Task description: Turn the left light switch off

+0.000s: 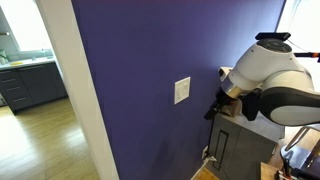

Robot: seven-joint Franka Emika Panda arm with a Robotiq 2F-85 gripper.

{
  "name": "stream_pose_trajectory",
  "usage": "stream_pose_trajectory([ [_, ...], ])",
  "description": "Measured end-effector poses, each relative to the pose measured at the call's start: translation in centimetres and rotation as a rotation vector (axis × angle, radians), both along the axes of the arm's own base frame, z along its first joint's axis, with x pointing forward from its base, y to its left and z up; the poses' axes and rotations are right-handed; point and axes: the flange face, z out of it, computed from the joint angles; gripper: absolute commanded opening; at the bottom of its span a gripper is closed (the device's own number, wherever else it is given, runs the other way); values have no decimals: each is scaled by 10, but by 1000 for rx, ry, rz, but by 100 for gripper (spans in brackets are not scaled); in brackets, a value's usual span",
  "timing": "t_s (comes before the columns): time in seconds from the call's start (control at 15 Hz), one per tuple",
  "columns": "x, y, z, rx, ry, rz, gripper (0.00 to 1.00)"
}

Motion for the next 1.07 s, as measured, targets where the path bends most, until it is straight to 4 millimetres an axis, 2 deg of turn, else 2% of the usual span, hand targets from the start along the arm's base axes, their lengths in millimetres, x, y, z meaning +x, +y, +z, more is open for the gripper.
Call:
stream_pose_trajectory([
  [0.27,33,-19,3,-1,-113,3,100],
  [0.47,48,-29,2,4,-135,-5,100],
  [1.0,55,-37,2,28,-143,-51,100],
  [1.07,56,-38,2,33,-150,-59,97],
])
